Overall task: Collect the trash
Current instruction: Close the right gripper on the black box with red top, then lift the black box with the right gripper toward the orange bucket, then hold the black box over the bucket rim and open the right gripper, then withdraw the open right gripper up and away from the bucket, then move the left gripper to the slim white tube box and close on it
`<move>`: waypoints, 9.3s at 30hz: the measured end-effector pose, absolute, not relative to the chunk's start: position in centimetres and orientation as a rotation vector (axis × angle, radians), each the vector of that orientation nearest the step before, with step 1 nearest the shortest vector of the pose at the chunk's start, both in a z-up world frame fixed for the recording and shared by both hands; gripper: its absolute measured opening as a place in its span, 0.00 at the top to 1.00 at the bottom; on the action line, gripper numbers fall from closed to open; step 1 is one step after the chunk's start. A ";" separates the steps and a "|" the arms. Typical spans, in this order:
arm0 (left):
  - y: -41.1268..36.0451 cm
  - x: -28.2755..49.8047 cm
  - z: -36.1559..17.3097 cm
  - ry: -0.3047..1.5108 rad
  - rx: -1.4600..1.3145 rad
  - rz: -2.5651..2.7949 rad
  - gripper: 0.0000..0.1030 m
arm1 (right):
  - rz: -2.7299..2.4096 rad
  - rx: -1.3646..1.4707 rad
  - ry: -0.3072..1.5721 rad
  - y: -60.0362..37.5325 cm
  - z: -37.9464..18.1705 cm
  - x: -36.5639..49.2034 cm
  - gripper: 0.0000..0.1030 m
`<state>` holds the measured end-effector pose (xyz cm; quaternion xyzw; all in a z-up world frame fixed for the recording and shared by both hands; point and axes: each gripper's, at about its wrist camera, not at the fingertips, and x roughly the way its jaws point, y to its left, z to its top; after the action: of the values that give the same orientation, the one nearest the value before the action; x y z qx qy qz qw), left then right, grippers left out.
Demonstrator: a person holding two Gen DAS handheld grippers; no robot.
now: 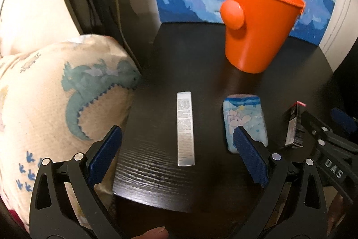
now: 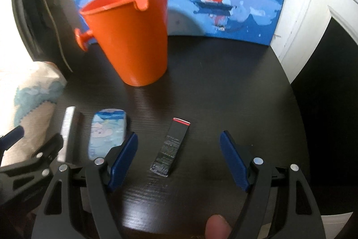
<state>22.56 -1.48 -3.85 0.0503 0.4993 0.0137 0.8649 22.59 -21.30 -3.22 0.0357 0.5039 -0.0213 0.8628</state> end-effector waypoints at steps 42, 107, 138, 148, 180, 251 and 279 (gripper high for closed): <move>-3.5 22.9 -6.5 1.078 0.111 0.002 0.05 | -0.056 0.049 1.111 -21.6 -6.2 22.6 0.78; -3.3 25.2 7.3 0.882 0.035 -0.028 0.05 | 0.168 0.033 0.774 -19.8 14.0 24.7 0.78; -1.5 32.1 1.7 0.946 0.014 0.033 0.05 | 0.209 -0.010 0.900 -16.9 6.5 35.4 0.36; -1.7 32.1 1.6 0.949 0.016 0.037 0.05 | 0.197 0.005 0.896 -17.3 6.7 35.4 0.36; -2.2 29.4 7.7 0.870 0.012 -0.034 0.05 | 0.159 0.069 0.757 -20.1 14.0 29.5 0.35; -0.9 24.2 -5.8 1.052 0.017 -0.031 0.05 | 0.093 0.101 0.897 -21.4 5.4 18.1 0.24; -2.1 25.0 -8.3 1.065 0.049 -0.030 0.05 | -0.025 0.048 1.036 -22.7 -3.5 22.4 0.24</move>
<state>24.96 -2.05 -8.28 0.0235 0.5076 -0.0145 0.8612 22.38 -22.72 -3.49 0.0227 0.4950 -0.0118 0.8685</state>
